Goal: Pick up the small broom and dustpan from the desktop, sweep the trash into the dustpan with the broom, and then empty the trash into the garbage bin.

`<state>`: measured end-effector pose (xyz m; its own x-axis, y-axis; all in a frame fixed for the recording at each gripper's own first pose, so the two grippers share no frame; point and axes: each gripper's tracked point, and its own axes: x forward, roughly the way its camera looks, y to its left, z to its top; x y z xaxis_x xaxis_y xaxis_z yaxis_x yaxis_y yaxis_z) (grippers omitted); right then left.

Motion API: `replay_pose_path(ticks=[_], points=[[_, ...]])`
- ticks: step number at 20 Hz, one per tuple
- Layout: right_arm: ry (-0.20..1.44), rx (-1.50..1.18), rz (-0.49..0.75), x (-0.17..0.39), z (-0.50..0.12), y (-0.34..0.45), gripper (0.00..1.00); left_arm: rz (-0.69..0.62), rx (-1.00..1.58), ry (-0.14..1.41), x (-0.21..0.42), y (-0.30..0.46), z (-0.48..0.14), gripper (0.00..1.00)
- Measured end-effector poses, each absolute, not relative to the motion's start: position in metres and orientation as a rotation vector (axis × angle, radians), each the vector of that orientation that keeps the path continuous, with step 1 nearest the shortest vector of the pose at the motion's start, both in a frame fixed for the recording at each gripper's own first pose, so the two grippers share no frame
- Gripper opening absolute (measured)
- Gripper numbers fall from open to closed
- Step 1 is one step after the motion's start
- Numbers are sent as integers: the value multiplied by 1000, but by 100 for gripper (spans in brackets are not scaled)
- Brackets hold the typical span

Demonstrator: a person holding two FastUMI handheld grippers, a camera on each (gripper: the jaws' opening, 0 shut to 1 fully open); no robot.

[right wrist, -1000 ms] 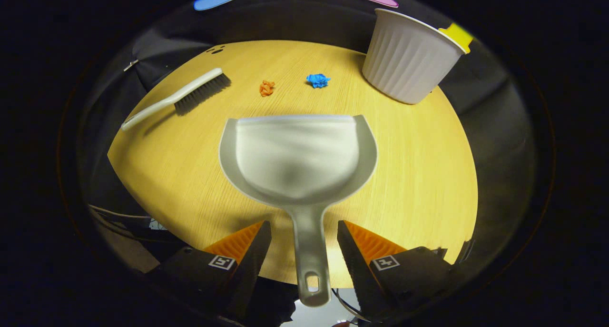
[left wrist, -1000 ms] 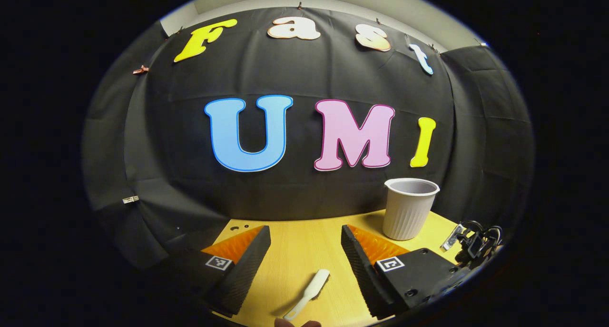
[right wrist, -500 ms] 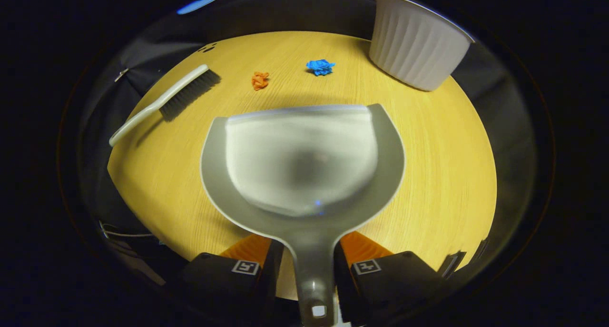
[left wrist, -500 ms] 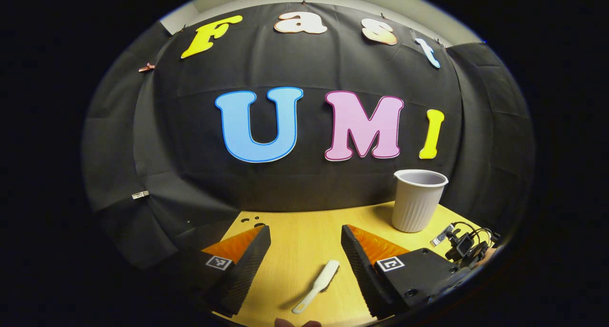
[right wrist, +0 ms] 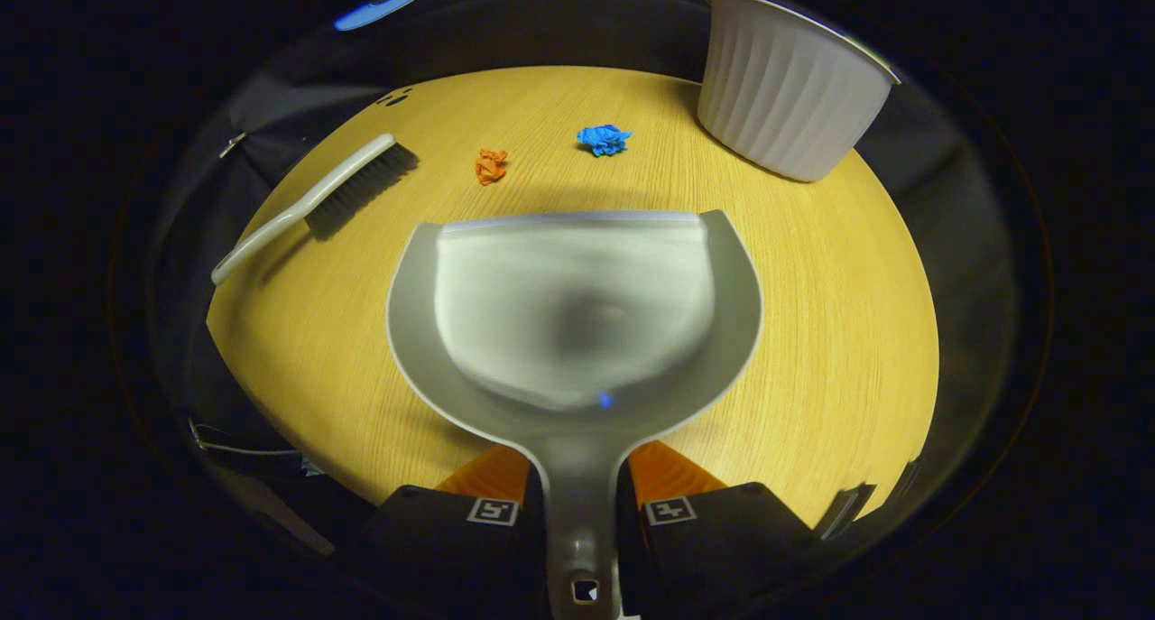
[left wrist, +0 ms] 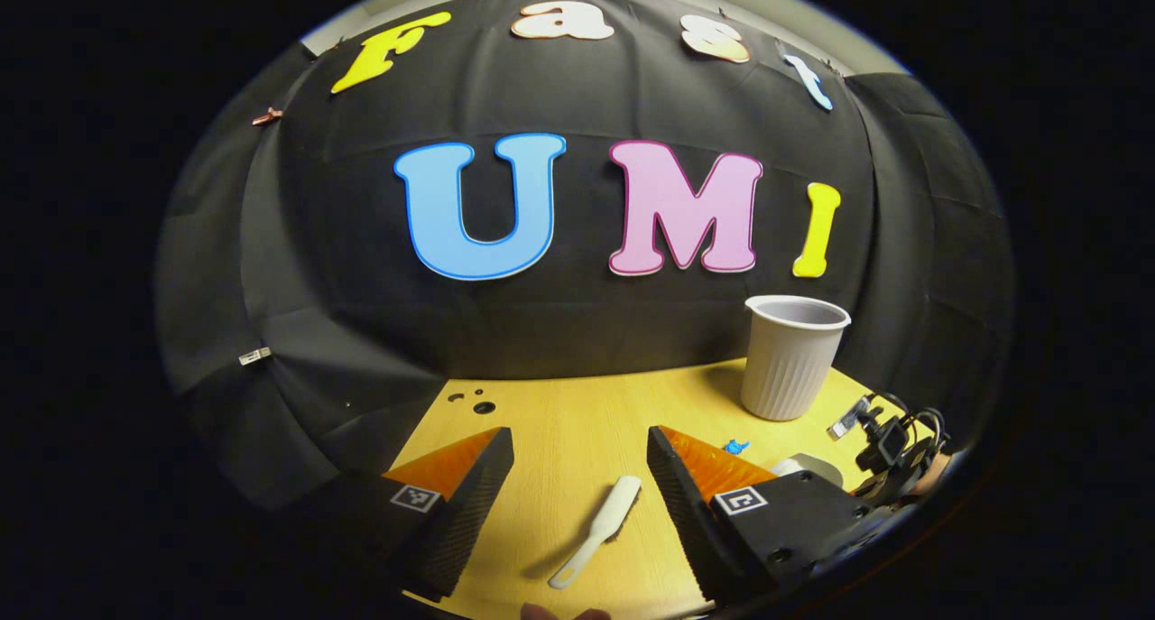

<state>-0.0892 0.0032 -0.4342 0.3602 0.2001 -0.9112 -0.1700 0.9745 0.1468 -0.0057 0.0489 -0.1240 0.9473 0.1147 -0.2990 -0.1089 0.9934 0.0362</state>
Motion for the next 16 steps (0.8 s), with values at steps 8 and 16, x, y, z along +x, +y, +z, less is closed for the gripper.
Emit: replay_pose_path(ticks=[8,16], points=[[1160,-14,312,-101,-386,-26,39,-99,38,683,4,30,-231,95],[1145,-16,299,-100,-383,-42,39,-156,93,1015,4,41,-345,92]])
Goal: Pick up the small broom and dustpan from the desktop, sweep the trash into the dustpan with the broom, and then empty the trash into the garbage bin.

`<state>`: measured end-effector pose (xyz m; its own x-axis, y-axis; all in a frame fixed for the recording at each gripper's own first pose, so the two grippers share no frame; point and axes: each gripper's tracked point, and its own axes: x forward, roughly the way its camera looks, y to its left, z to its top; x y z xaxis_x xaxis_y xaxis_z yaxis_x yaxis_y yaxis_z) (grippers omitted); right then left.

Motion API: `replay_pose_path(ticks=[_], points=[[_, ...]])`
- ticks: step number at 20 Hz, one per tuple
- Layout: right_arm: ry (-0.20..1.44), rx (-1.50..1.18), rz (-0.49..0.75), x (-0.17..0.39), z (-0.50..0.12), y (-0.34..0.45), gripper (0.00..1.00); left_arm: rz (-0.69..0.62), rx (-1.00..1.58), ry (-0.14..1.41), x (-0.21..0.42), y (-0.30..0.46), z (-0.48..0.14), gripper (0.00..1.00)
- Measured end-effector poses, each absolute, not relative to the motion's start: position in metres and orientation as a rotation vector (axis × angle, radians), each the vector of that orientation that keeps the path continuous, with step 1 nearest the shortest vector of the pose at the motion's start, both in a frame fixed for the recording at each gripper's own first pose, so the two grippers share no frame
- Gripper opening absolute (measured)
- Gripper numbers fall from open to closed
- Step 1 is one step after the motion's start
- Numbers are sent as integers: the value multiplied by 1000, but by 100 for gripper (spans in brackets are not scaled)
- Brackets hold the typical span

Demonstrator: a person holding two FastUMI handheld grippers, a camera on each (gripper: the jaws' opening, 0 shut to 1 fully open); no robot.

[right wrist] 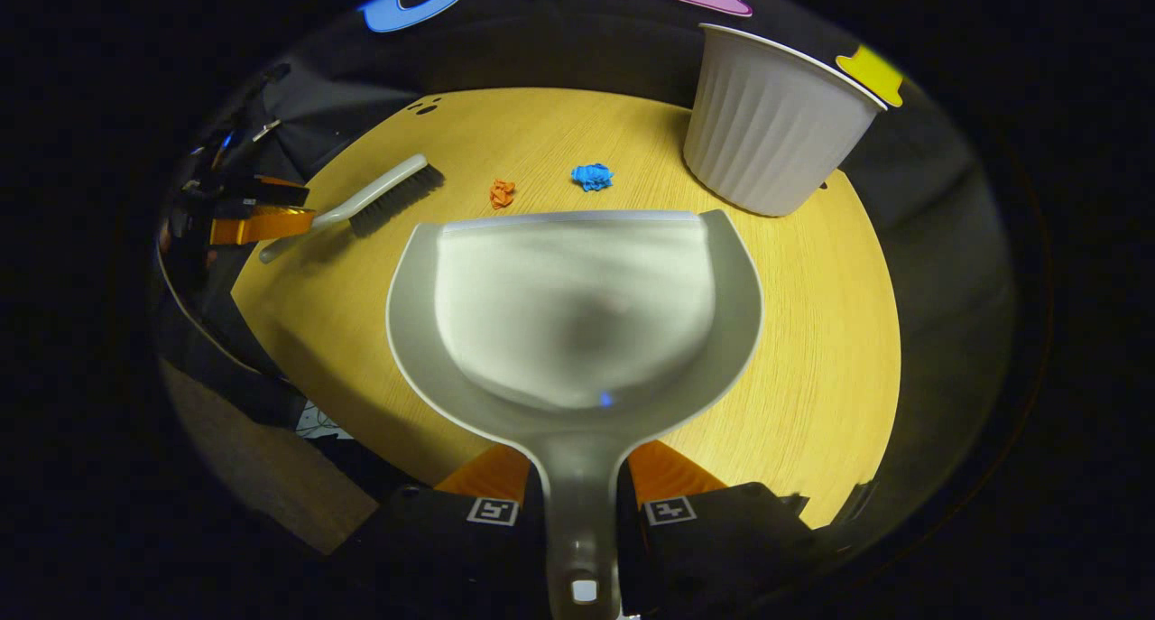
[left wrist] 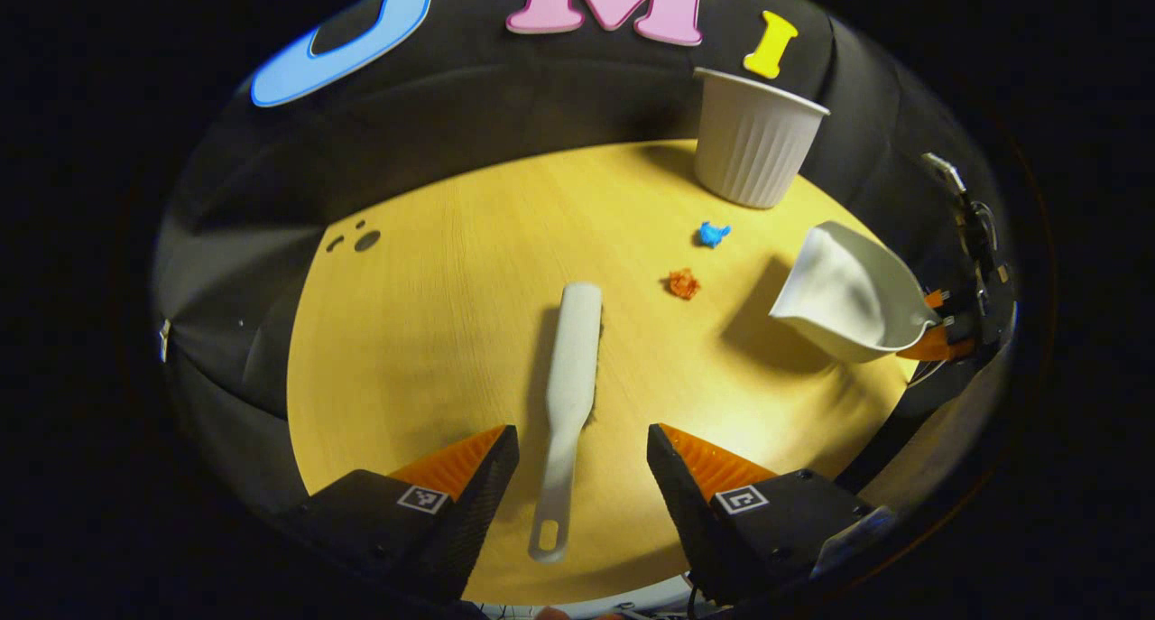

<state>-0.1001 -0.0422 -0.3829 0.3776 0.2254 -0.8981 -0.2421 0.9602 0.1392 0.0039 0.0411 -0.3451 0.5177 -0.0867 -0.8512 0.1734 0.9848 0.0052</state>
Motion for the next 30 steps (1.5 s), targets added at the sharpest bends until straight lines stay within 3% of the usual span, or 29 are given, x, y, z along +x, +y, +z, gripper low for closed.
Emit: replay_pose_path(ticks=[4,10,11,15,16,19,27,30], points=[[1153,-12,290,-103,-384,-46,36,-128,99,1086,11,51,-380,92],[1166,-13,287,-107,-387,-52,35,-137,51,1171,14,45,-410,79],[1169,-12,289,-108,-387,-53,39,-141,46,1178,15,43,-413,73],[1172,-10,317,-110,-386,-51,35,-130,41,1195,16,41,-420,46],[1173,-9,330,-109,-384,-49,39,-129,49,1190,19,42,-420,42],[1185,-42,360,-107,-384,-52,36,-126,68,1199,21,42,-419,28],[1305,-223,462,-77,-396,-68,32,-123,129,1092,94,22,-386,26],[1321,-241,491,-62,-403,-68,35,-163,153,1057,126,0,-382,26]])
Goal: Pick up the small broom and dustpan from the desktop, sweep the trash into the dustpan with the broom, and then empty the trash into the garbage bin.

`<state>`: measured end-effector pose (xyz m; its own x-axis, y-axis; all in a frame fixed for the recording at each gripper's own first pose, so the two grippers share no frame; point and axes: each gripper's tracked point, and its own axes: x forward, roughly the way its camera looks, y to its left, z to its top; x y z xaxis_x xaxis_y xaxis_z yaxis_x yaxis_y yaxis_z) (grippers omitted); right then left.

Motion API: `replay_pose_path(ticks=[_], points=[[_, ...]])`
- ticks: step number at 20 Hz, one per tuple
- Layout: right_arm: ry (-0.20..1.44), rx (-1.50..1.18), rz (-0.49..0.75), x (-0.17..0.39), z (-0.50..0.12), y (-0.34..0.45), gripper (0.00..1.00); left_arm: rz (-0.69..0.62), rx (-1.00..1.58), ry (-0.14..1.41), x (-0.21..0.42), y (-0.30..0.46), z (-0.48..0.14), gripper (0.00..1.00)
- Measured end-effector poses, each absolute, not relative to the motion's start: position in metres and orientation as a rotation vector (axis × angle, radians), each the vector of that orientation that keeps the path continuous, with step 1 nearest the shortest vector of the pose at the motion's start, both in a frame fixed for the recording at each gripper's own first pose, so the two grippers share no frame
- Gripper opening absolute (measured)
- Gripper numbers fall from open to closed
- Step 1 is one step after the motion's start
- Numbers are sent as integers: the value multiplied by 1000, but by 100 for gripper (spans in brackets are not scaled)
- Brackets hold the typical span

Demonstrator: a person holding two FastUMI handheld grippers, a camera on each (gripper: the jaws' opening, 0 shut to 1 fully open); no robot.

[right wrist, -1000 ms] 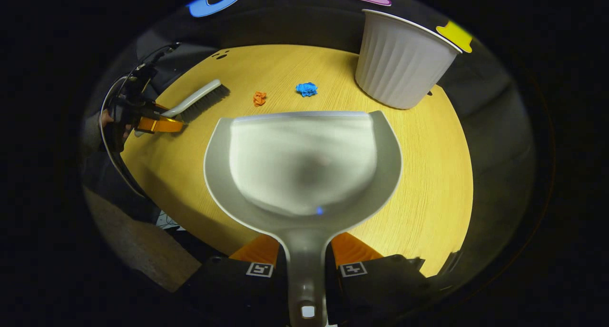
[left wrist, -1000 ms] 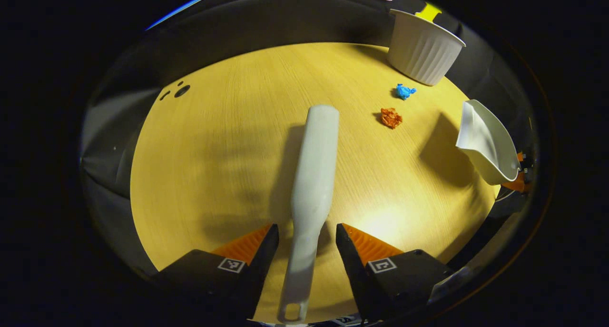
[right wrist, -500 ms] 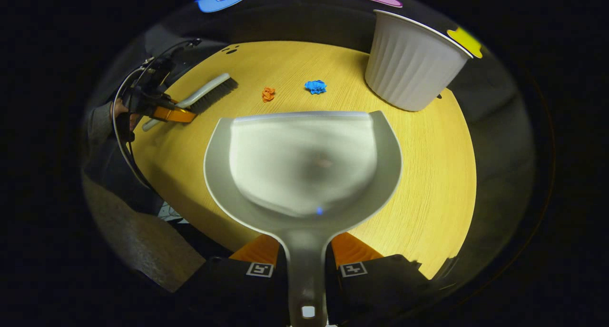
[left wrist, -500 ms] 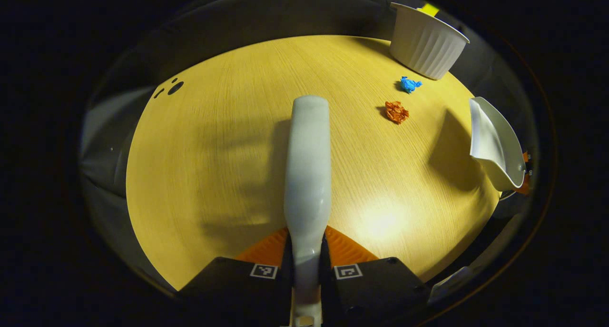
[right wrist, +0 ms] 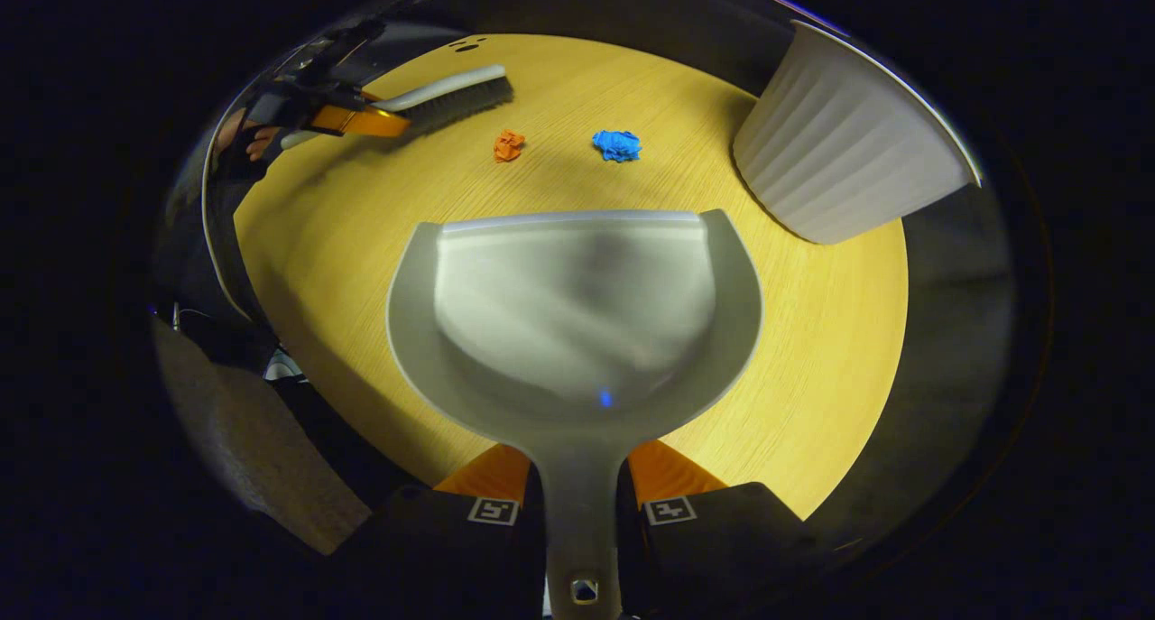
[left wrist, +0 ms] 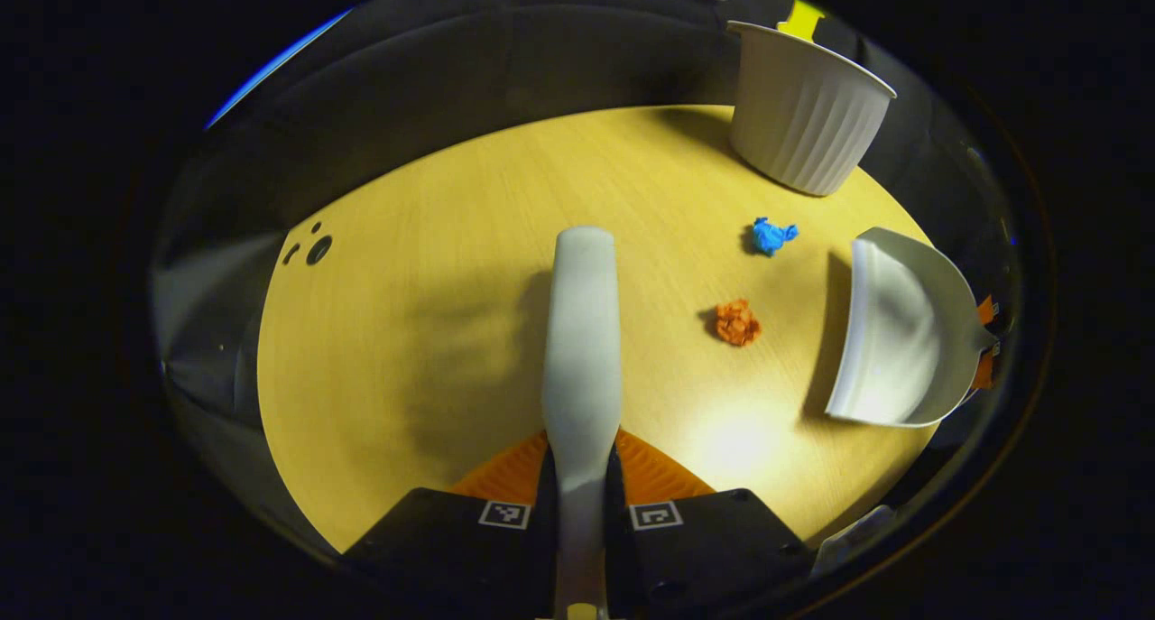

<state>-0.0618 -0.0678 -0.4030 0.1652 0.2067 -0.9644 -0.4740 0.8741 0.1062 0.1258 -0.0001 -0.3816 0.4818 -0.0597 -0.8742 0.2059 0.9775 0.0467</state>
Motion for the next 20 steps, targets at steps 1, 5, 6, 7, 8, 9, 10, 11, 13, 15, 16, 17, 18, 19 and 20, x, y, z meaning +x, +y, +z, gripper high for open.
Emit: replay_pose_path(ticks=[1,5,6,7,8,9,10,11,13,15,16,17,18,19,20], points=[[1323,-246,498,-58,-406,-68,32,-178,161,1051,135,-9,-381,25],[1332,-254,515,-48,-417,-66,36,-220,188,1050,158,-40,-386,27],[1336,-260,520,-47,-420,-65,37,-232,196,1055,162,-47,-388,25],[1341,-262,527,-46,-423,-65,39,-242,203,1062,165,-53,-392,25],[1338,-254,531,-44,-423,-63,32,-251,209,1069,167,-59,-395,25],[1339,-242,533,-44,-422,-63,36,-264,209,1066,170,-66,-398,27],[1341,-237,533,-43,-423,-63,36,-279,208,1063,172,-74,-398,25],[1341,-231,535,-44,-421,-63,36,-298,206,1064,172,-82,-397,25],[1338,-223,539,-41,-423,-63,36,-353,204,1070,170,-98,-396,25],[1331,-223,547,-39,-422,-64,36,-415,201,1076,167,-117,-396,25],[1327,-224,550,-39,-422,-65,32,-444,195,1079,164,-125,-395,25],[1325,-225,554,-38,-422,-63,32,-472,186,1082,160,-134,-395,25],[1321,-225,557,-38,-421,-63,36,-498,173,1087,156,-141,-395,27],[1317,-223,560,-37,-423,-62,39,-524,158,1091,151,-149,-394,25],[1313,-220,559,-36,-422,-62,36,-550,142,1095,147,-156,-391,25]])
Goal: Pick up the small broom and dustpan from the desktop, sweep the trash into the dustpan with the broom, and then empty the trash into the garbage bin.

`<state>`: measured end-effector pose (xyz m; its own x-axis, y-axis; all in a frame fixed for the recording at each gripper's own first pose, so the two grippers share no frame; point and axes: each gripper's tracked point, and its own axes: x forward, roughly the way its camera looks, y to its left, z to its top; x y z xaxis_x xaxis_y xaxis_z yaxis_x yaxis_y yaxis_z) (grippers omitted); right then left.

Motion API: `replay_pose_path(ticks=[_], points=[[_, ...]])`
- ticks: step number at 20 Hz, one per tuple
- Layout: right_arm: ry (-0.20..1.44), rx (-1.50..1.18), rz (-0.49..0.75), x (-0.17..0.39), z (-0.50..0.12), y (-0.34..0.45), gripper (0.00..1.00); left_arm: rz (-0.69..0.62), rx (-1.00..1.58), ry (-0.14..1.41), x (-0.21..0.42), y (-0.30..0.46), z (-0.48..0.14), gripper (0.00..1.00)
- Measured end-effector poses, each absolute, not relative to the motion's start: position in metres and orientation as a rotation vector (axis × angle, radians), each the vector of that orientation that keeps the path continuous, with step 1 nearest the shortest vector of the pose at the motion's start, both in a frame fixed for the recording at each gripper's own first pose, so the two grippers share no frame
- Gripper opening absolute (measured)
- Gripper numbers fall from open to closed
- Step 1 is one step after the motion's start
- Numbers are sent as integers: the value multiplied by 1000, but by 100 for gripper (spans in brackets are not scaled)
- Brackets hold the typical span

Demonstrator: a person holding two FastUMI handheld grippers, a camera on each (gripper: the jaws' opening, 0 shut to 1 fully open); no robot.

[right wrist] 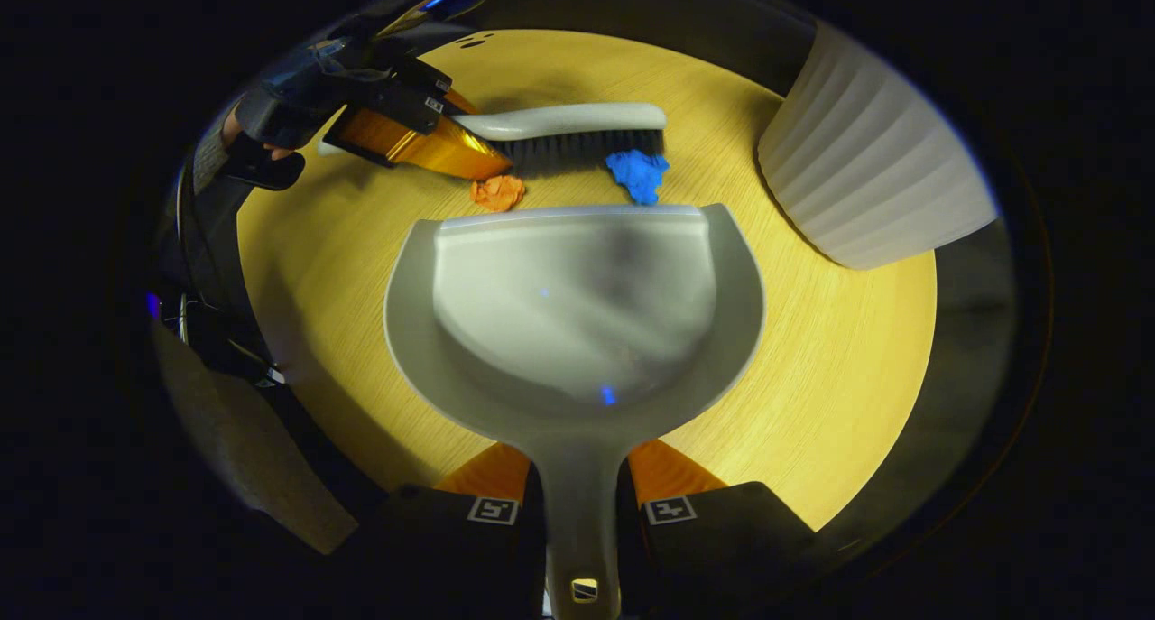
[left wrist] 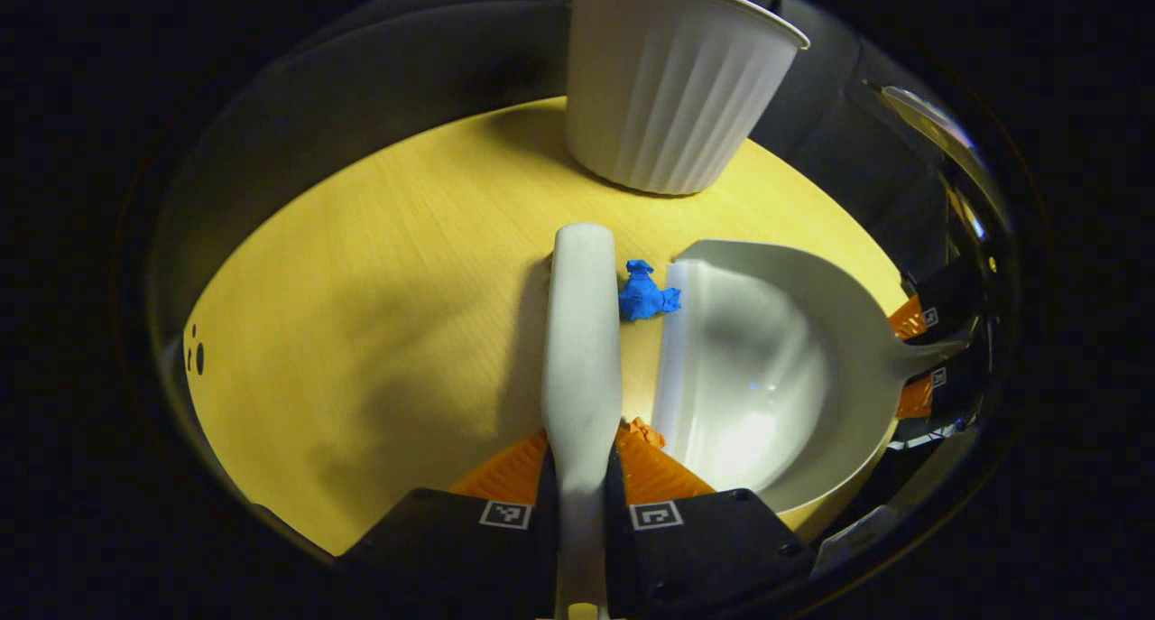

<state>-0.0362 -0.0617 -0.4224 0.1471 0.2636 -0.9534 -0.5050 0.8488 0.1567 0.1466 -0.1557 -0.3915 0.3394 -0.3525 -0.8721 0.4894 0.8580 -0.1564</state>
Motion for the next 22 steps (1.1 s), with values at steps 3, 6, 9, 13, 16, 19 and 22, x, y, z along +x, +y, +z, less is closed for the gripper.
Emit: replay_pose_path(ticks=[3,6,9,13,16,19,22], points=[[1303,-215,559,-36,-424,-61,36,-633,68,1120,132,-176,-380,25],[1277,-194,547,-34,-424,-60,36,-662,11,1149,117,-186,-373,25],[1253,-169,522,-33,-425,-59,36,-629,-53,1131,119,-182,-363,25],[1219,-127,472,-33,-423,-56,39,-555,-127,1064,128,-174,-346,25],[1207,-90,418,-42,-419,-51,36,-470,-112,1006,137,-157,-339,25],[1198,-45,340,-50,-401,-58,39,-377,-87,983,136,-131,-351,25],[1182,-23,262,-52,-378,-65,35,-308,-83,993,133,-101,-360,25]])
